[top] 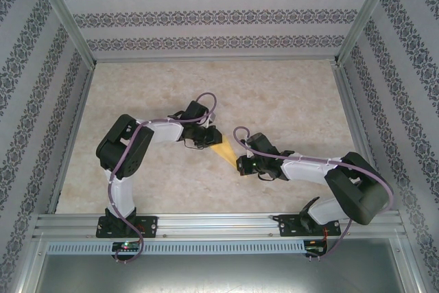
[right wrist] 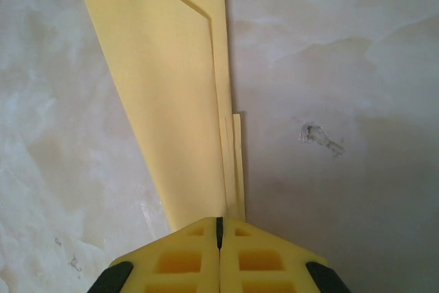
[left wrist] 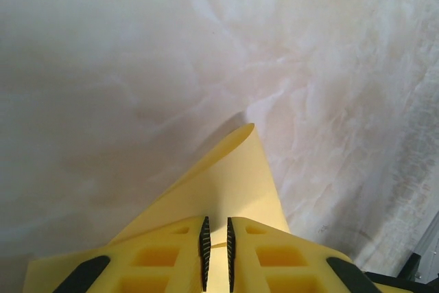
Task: Fold a paper plane with a square sheet of paper (pick it up from the middle)
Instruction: Fold the wing for the fifth time at the center of the table.
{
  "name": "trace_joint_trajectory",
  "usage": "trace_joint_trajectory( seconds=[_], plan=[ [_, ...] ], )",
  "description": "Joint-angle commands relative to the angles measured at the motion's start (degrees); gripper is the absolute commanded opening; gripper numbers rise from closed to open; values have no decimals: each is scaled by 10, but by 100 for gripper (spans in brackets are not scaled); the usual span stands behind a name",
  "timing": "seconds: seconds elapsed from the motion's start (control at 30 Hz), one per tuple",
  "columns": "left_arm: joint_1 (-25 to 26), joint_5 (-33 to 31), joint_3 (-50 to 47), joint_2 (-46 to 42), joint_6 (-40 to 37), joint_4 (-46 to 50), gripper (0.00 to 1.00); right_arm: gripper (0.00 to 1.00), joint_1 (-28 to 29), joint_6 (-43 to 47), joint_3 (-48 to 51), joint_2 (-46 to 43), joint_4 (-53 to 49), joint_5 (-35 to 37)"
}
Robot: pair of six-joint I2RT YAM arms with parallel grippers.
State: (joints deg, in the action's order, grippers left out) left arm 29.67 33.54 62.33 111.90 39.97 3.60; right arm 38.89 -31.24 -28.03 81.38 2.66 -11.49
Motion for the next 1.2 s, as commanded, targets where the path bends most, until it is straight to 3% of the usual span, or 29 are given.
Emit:
trace_joint_trajectory(
  seconds=[0.0, 0.67, 0.93, 1.03, 1.17],
  plan=[
    [-29, -55, 5, 26, -34, 40, 20, 5, 6, 9, 17, 18, -86, 25],
    [-58, -49, 41, 54, -68, 77, 20, 6, 7, 1, 19, -29, -99, 18],
    [-57, -26, 36, 65, -86, 80, 21, 9, 12, 2, -15, -127, -152, 27],
    [-56, -21, 38, 67, -94, 89, 21, 9, 14, -8, -29, -144, -141, 4],
    [-56, -12, 41, 73, -100, 91, 22, 9, 22, -33, -48, -99, -72, -55]
  ],
)
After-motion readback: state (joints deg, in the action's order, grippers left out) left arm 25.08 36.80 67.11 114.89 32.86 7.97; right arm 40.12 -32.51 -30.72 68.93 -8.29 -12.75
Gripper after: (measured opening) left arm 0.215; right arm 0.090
